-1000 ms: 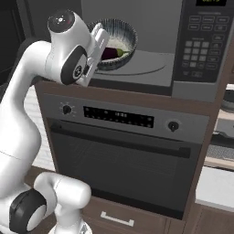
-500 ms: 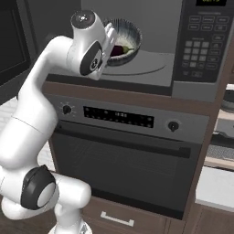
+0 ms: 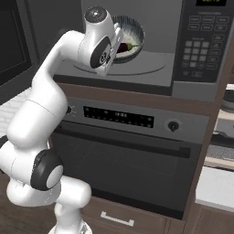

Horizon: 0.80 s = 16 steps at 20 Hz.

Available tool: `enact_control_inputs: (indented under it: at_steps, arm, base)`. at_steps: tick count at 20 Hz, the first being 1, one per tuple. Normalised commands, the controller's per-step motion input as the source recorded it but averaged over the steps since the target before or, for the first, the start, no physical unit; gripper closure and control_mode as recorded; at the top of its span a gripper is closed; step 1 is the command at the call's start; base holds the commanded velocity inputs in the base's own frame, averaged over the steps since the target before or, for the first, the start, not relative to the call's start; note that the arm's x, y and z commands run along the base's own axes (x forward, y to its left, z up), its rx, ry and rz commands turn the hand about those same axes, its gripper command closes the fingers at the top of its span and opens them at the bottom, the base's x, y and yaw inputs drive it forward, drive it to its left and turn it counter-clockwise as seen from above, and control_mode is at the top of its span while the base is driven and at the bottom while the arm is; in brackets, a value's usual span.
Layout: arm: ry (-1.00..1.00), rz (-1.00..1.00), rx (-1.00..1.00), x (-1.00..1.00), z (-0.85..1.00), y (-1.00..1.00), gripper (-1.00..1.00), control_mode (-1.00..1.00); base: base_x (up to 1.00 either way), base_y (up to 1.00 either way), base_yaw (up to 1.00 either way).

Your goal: Pick the eggplant from the sink and place it in the bowl. Then pick the bowl and place it in the microwave. Then close the microwave door and press the start button.

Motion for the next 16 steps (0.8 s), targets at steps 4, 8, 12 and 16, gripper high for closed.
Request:
enact_control_inputs:
  at_steps: [4,8,12,16]
  arm:
    - [0.0,0.03,0.0,-0.04,0.0,-0.01,1.0,-1.0]
    - [0.0,0.03,0.0,-0.13,-0.01,0.0,1.0,-1.0]
    - [0.0,0.01,0.0,-0.04,-0.03,0.0,1.0,-1.0]
    - [0.0,0.0,0.0,-0.02,-0.16,0.0,-1.0,-1.0]
  base:
    - [0.0,0.0,0.0]
    - [0.0,0.0,0.0]
    - [0.0,0.0,0.0]
    - [0.0,0.0,0.0]
